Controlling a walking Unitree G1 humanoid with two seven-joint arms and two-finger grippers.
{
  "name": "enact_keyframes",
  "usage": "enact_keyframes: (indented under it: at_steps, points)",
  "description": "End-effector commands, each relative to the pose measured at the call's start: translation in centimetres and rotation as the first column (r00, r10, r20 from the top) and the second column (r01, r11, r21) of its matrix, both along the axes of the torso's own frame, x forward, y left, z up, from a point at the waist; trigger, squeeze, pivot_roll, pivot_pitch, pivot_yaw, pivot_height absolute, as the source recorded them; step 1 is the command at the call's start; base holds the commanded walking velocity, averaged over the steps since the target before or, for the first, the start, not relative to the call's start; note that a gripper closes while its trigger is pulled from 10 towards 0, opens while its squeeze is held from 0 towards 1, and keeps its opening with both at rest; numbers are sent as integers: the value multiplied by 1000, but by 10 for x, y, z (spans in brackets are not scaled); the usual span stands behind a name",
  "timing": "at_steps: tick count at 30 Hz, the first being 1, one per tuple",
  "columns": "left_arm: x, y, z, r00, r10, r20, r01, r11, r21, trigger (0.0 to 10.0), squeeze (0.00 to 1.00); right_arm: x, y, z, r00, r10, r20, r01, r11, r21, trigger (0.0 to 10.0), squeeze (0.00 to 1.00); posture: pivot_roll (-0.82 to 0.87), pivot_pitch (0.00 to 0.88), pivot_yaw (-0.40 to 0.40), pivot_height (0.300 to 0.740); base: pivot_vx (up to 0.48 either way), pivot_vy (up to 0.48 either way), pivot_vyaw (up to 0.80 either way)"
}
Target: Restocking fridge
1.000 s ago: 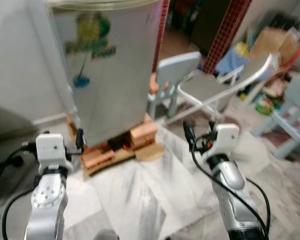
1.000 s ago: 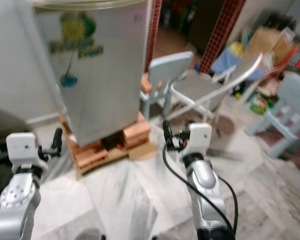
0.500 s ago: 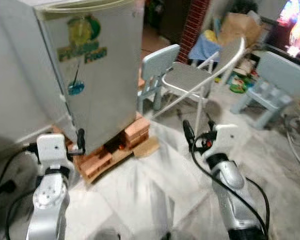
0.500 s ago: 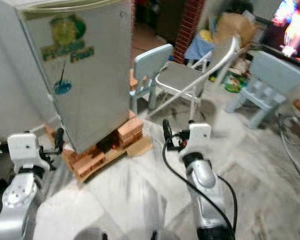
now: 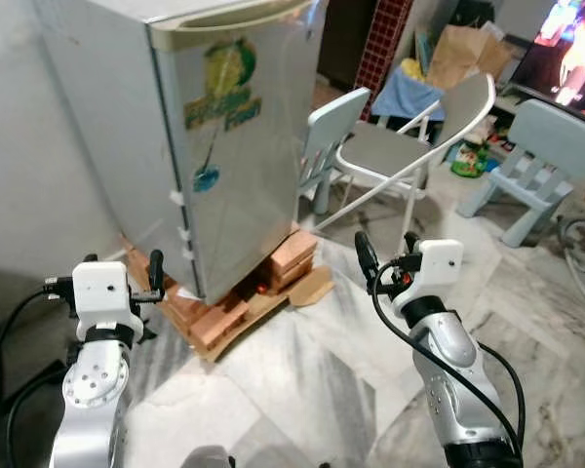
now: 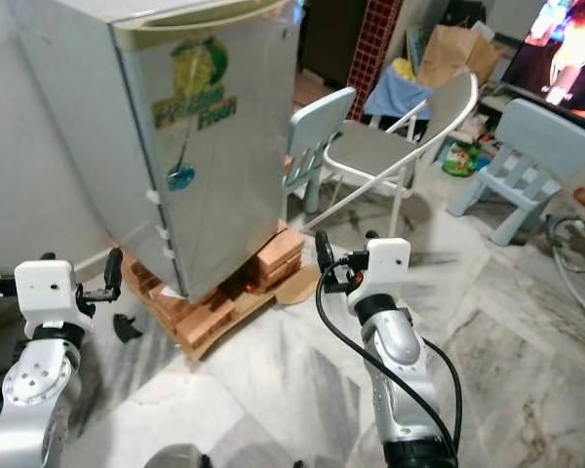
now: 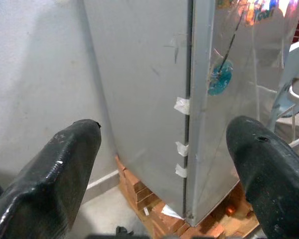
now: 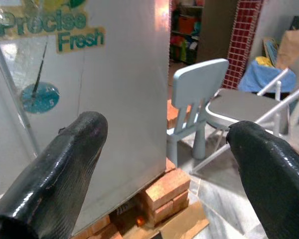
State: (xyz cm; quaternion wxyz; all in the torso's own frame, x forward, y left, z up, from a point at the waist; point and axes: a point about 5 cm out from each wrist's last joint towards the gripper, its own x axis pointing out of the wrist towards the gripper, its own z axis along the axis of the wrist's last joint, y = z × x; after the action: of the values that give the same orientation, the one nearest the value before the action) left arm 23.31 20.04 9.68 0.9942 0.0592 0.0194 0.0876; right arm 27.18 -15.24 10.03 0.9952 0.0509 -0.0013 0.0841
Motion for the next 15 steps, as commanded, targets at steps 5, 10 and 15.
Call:
enact_keyframes:
  at_steps: [5,10,15]
  points:
    - [-6,-10,-7,999,-30,-26,30,1000,-2,10000,0,-8,-12,-7,997,-69,-24,69,998,-9,10000,0,157,0,-52,740,0,0,0]
    - [-4,-17,-8,996,-82,-35,82,997,-7,10000,0,-13,-19,-7,991,-133,-11,133,991,-10,10000,0,127,0,-9,740,0,0,0]
    - [8,-15,-3,994,-108,-23,108,994,-3,10000,0,-20,-24,-8,986,-165,-11,165,986,-17,10000,0,108,0,5,740,0,0,0]
